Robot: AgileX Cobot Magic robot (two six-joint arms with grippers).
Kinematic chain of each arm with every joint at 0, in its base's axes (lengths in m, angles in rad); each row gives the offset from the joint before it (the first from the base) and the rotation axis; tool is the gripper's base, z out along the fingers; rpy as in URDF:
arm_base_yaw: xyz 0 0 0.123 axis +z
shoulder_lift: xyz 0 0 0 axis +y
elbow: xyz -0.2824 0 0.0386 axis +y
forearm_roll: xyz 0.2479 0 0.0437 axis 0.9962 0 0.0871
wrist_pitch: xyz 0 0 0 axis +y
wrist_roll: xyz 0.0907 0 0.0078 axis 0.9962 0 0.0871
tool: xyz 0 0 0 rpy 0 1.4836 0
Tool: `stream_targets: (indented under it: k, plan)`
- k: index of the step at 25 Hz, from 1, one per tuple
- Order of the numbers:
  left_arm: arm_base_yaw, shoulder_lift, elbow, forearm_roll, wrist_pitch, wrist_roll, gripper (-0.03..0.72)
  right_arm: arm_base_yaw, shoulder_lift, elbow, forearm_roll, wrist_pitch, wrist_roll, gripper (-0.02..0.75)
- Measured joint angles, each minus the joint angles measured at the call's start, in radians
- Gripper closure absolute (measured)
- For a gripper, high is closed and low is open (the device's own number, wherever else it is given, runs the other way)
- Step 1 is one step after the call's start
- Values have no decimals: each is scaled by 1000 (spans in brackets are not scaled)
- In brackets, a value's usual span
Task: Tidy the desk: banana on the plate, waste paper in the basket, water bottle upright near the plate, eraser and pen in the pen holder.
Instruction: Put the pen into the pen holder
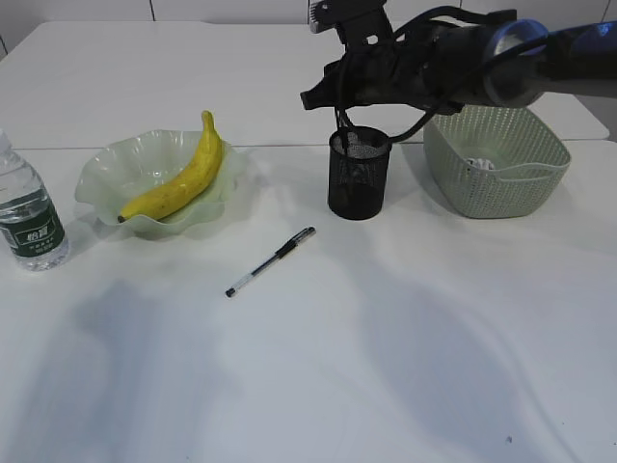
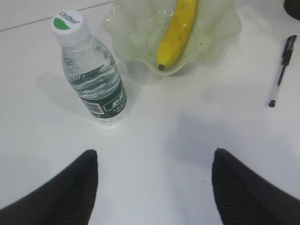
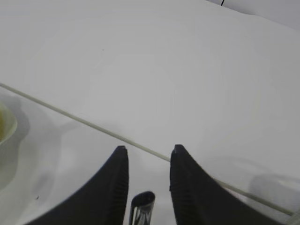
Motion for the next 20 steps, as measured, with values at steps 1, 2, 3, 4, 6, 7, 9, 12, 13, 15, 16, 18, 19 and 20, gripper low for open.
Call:
stream_targets:
  k: [1,2,3,4,6,7,9,12,13,15,16,18,19,20]
  plan:
    - [0,0,0,0,0,0,151,0,0,-11,0,3,10,506]
    - [0,0,0,0,0,0,151,0,0,-17,0,6,15,505]
    - [0,0,0,0,0,0,151,0,0,-27,0,9,24,505]
    - [0,0,0,0,0,0,151,0,0,-37,0,14,37,505]
    - [0,0,0,0,0,0,151,0,0,-53,0,22,55,505]
    - [0,0,0,0,0,0,151,0,0,-61,0,34,63,505]
    - [0,0,0,0,0,0,151,0,0,-76,0,57,85,505]
    - [0,0,0,0,0,0,151,0,0,-114,3,105,122,504]
    - [0,0,0,0,0,0,151,0,0,-127,4,120,137,503]
    - [0,0,0,0,0,0,151,0,-2,-156,16,156,180,503]
    - [0,0,0,0,0,0,151,0,-6,-168,28,173,202,502]
    - [0,0,0,0,0,0,151,0,-22,-181,59,196,231,500]
    - [0,0,0,0,0,0,151,0,-33,-183,77,202,237,499]
    - [0,0,0,0,0,0,151,0,-48,-185,101,207,243,499]
